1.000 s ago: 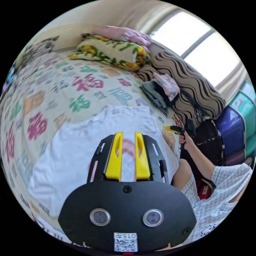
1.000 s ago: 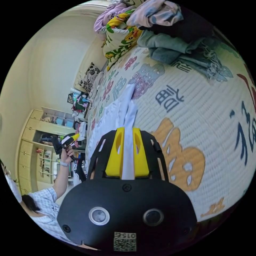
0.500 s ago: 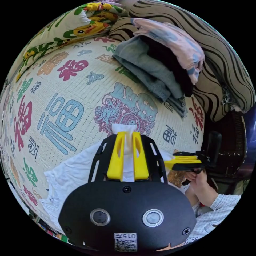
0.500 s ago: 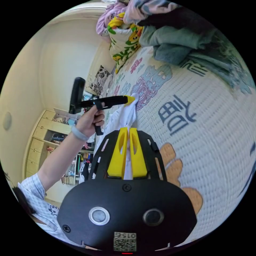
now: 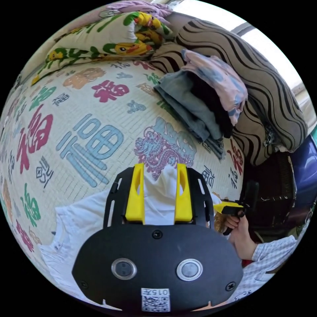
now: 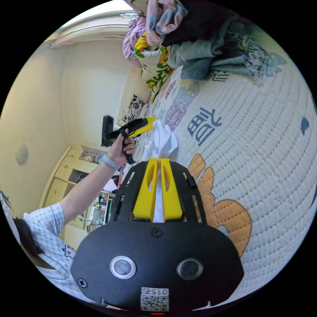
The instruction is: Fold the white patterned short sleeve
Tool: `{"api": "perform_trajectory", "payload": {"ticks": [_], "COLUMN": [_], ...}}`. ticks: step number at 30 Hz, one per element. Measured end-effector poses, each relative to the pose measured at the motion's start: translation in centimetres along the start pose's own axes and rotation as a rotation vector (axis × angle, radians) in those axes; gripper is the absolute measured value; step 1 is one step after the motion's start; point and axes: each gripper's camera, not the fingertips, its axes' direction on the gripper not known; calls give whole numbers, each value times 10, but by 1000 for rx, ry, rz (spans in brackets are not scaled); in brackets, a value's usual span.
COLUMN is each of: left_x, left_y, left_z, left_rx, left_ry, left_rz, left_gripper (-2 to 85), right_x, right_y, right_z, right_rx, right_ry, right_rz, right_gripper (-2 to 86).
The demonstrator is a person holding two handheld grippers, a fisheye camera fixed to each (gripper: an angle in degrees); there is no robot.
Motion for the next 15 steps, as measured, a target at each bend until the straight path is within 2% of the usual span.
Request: {"api": "perform_trajectory", "payload": {"ticks": [3,4,6,7,9,11,13,15], "left_x": [21,29,42,50,57,65,65,57], "left_y": [-29,-38,-48,-53,-60,-64,-64,-65], "left_z": [43,64,79,82,78,61,52,55], "left_rx": [-171,-293,-349,-354,-289,-81,51,97], "left_ry": [-77,-157,-227,-193,-79,52,89,101], "left_rz": [90,118,187,239,253,288,283,228], "left_gripper": [97,79,36,14,2,-2,-1,6], "right_x": [-8,-10,-13,-17,-27,-48,-61,-65], "right_y": [0,1,0,0,0,3,7,9], "right_z": [-9,-13,-19,-24,-33,-43,-47,-50], "right_rx": [-21,-25,-32,-31,-19,15,31,29], "right_ry": [14,0,-10,-8,19,121,168,197], "right_rz": [-34,-40,-52,-75,-132,-237,-303,-307], "right_gripper": [2,2,2,2,2,2,2,3]}}
